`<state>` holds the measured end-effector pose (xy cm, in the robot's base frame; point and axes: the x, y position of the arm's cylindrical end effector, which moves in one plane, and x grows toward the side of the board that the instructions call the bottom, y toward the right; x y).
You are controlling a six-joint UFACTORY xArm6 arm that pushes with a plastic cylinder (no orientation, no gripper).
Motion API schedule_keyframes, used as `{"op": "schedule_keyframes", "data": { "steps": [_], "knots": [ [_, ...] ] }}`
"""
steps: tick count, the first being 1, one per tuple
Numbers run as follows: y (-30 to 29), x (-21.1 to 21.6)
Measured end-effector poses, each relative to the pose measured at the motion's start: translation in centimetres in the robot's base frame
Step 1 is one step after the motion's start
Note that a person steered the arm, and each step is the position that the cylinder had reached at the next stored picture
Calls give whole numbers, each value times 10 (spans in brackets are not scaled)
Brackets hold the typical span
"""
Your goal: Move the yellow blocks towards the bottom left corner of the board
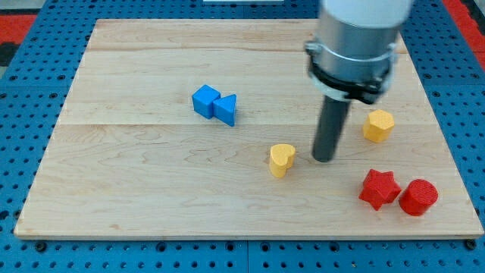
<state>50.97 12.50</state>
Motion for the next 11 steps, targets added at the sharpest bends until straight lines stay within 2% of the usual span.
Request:
{"op": "schedule_keyframes", "data": {
  "steps": [1, 2, 4, 5, 6, 7, 8, 9, 11],
  "knots": [
    [-42, 18],
    [-139, 18],
    [-43, -1],
    [-145, -31],
    [-269, 1],
    [-303, 11],
    [-296, 26],
    [-249, 25],
    [-43, -14]
  ]
}}
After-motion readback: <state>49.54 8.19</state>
